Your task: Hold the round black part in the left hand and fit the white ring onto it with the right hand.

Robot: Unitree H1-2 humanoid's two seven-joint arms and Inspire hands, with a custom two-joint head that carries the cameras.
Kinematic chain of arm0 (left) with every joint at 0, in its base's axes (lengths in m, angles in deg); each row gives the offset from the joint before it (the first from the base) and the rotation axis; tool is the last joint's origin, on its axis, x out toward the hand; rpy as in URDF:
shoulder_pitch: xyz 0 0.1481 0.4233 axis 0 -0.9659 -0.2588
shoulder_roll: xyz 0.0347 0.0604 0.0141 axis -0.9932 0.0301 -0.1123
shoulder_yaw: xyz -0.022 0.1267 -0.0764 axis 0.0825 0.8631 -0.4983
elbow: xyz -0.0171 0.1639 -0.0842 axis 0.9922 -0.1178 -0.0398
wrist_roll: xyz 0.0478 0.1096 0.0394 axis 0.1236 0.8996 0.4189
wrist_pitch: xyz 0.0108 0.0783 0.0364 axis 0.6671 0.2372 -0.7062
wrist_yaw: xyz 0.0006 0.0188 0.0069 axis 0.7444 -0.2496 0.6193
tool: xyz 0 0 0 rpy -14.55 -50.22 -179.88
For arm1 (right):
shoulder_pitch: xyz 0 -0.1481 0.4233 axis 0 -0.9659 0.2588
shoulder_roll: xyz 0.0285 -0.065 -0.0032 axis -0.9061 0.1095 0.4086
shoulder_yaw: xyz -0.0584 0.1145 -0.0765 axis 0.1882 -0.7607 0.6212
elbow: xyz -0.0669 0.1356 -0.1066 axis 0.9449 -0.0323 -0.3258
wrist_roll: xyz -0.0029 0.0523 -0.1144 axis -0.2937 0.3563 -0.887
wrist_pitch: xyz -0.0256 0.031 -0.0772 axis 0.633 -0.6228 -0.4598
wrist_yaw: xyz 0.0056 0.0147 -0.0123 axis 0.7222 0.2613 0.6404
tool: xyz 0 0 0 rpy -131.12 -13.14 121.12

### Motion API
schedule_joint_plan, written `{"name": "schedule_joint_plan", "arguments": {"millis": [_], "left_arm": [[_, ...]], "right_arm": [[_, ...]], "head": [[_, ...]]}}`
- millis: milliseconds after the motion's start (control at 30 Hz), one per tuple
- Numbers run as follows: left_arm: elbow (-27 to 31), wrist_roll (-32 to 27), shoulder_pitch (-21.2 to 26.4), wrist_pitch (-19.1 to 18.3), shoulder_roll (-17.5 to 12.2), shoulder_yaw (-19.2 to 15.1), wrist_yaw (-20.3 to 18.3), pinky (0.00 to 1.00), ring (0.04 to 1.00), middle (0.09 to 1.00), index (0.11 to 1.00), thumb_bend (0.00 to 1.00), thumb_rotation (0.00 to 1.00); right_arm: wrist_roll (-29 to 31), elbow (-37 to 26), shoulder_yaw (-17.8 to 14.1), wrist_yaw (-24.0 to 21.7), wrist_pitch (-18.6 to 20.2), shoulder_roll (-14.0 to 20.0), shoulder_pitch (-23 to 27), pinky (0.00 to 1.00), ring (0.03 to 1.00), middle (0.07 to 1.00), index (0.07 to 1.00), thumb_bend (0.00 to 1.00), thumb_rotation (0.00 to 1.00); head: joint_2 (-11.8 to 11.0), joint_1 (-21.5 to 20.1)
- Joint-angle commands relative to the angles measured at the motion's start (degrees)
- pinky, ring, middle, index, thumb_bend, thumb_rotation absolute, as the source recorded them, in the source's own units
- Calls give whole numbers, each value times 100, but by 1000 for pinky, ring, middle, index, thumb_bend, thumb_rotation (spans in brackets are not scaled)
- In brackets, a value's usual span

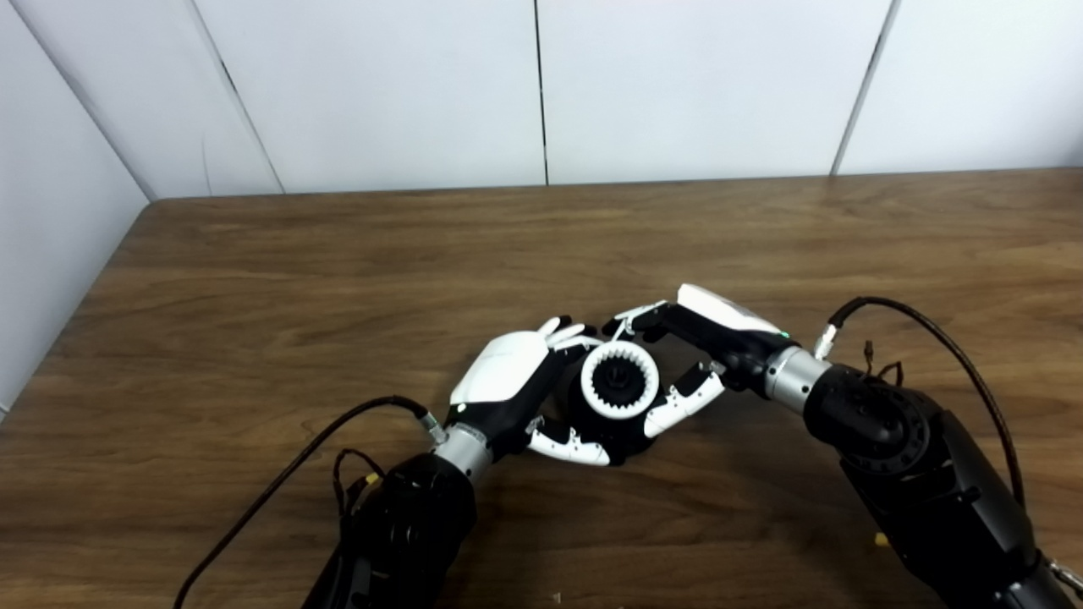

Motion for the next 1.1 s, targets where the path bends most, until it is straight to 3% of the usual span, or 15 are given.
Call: {"name": "schedule_joint_plan", "arguments": {"millis": [0, 533, 1067], "left_arm": [[45, 10, 141, 23, 22, 8, 45, 849, 997, 934, 788, 892, 328], [133, -28, 173, -148, 92, -112, 49, 838, 991, 950, 935, 960, 389], [171, -63, 162, -206, 115, -127, 12, 837, 1000, 961, 956, 977, 388]], "right_arm": [[73, -98, -56, 16, -55, 48, 143, 806, 908, 835, 588, 912, 258], [54, -211, -92, 65, 4, 52, 137, 792, 898, 867, 782, 1000, 296], [101, -184, -107, 78, -79, 62, 117, 789, 900, 866, 777, 1000, 322]], "head": [[2, 7], [12, 12], [27, 6]]}}
